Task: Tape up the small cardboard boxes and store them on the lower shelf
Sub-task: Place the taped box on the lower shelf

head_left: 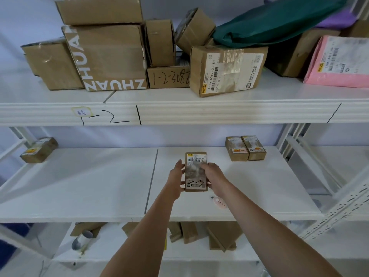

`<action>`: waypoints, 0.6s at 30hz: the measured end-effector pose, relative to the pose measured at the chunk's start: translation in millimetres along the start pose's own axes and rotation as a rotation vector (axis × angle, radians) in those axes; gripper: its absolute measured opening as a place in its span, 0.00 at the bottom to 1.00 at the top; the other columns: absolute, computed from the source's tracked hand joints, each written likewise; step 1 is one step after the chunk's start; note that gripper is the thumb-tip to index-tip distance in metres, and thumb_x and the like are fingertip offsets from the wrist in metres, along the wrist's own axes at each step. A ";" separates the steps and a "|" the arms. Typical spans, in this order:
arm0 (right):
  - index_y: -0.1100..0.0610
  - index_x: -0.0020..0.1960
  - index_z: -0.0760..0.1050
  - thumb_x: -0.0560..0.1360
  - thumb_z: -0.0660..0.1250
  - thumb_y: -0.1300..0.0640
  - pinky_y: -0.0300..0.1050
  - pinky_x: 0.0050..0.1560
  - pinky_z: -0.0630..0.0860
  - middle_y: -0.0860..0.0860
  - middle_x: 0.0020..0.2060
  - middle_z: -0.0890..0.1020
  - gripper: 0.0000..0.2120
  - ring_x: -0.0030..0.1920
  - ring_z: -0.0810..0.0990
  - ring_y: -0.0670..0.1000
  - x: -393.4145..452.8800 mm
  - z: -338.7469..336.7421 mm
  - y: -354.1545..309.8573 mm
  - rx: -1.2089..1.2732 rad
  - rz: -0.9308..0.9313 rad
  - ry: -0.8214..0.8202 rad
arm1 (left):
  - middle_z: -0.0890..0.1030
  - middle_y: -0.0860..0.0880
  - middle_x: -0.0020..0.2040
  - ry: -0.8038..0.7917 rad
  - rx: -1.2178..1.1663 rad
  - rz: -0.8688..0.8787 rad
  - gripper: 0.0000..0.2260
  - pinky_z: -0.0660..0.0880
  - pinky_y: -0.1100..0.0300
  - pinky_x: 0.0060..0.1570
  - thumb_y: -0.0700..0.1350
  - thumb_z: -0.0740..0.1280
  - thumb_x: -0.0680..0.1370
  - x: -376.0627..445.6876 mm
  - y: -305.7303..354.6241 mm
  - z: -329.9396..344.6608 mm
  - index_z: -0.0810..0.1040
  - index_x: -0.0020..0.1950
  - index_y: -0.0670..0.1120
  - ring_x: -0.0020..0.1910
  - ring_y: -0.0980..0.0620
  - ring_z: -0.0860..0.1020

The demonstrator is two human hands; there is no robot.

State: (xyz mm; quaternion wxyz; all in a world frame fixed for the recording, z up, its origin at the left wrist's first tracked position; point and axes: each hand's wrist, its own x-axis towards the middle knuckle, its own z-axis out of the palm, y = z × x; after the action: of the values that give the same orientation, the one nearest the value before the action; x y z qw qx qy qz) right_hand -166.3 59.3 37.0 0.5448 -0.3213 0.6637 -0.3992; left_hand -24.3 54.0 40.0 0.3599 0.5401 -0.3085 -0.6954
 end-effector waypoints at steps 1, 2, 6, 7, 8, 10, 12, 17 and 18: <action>0.57 0.67 0.74 0.77 0.68 0.43 0.54 0.56 0.80 0.54 0.56 0.84 0.25 0.55 0.84 0.57 -0.7 -1.6 -0.7 -0.014 0.007 -0.021 | 0.78 0.49 0.59 -0.018 -0.007 -0.023 0.21 0.74 0.41 0.63 0.61 0.55 0.84 -1.9 1.4 -2.9 0.74 0.66 0.48 0.58 0.40 0.78; 0.56 0.67 0.75 0.79 0.65 0.42 0.57 0.61 0.78 0.55 0.57 0.84 0.23 0.57 0.83 0.58 -1.0 -4.2 -1.2 -0.020 0.024 -0.042 | 0.76 0.47 0.62 -0.031 0.003 -0.044 0.24 0.73 0.39 0.64 0.63 0.54 0.84 -3.6 3.4 -6.8 0.72 0.69 0.47 0.61 0.37 0.76; 0.53 0.64 0.77 0.82 0.59 0.39 0.63 0.69 0.72 0.58 0.63 0.80 0.22 0.64 0.78 0.62 -7.7 -15.0 -8.1 0.007 0.093 -0.156 | 0.74 0.41 0.69 -0.048 0.056 -0.081 0.30 0.72 0.33 0.64 0.65 0.53 0.83 -8.0 10.9 -23.5 0.70 0.73 0.44 0.65 0.29 0.74; 0.52 0.63 0.78 0.82 0.58 0.39 0.63 0.68 0.73 0.58 0.62 0.80 0.21 0.62 0.79 0.62 -10.4 -15.8 -11.1 0.016 0.097 -0.180 | 0.74 0.41 0.70 -0.046 0.053 -0.080 0.30 0.72 0.33 0.63 0.65 0.54 0.83 -9.0 11.3 -26.9 0.70 0.73 0.44 0.65 0.29 0.75; 0.52 0.61 0.78 0.83 0.58 0.39 0.63 0.66 0.75 0.59 0.61 0.81 0.20 0.60 0.81 0.62 -12.8 -15.7 -13.8 0.026 0.098 -0.196 | 0.74 0.41 0.69 -0.045 0.051 -0.076 0.30 0.73 0.33 0.63 0.65 0.54 0.83 -10.9 11.4 -29.8 0.71 0.73 0.44 0.64 0.29 0.75; 0.53 0.61 0.78 0.83 0.58 0.40 0.62 0.64 0.76 0.60 0.59 0.82 0.21 0.58 0.82 0.62 -17.8 -12.9 -18.5 0.026 0.093 -0.215 | 0.75 0.41 0.69 -0.036 0.051 -0.065 0.29 0.73 0.33 0.62 0.65 0.55 0.82 -14.8 11.1 -33.6 0.72 0.72 0.44 0.62 0.30 0.76; 0.54 0.62 0.78 0.83 0.58 0.40 0.62 0.63 0.77 0.60 0.58 0.82 0.21 0.58 0.82 0.62 -22.1 -8.6 -21.3 0.010 0.091 -0.234 | 0.75 0.42 0.68 -0.004 0.054 -0.056 0.28 0.75 0.34 0.61 0.65 0.55 0.83 -19.6 11.0 -36.0 0.73 0.70 0.45 0.62 0.31 0.77; 0.54 0.58 0.79 0.83 0.59 0.41 0.59 0.59 0.80 0.60 0.54 0.84 0.19 0.54 0.83 0.62 -30.5 14.0 -22.9 -0.050 0.076 -0.284 | 0.77 0.43 0.66 0.098 0.047 -0.036 0.26 0.74 0.36 0.63 0.64 0.54 0.83 -39.1 11.9 -47.3 0.73 0.70 0.46 0.63 0.33 0.76; 0.55 0.58 0.79 0.83 0.59 0.42 0.59 0.59 0.80 0.59 0.53 0.84 0.19 0.54 0.84 0.62 -31.3 21.9 -22.0 -0.060 0.066 -0.294 | 0.78 0.45 0.64 0.108 0.043 -0.024 0.24 0.75 0.38 0.63 0.63 0.54 0.83 -43.5 11.4 -50.7 0.74 0.67 0.48 0.63 0.35 0.77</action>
State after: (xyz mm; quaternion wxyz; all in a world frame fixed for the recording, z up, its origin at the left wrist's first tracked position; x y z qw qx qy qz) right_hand -138.8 71.9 69.0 0.6390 -0.3706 0.5986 -0.3098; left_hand 33.8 82.0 60.9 0.3558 0.5882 -0.2969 -0.6627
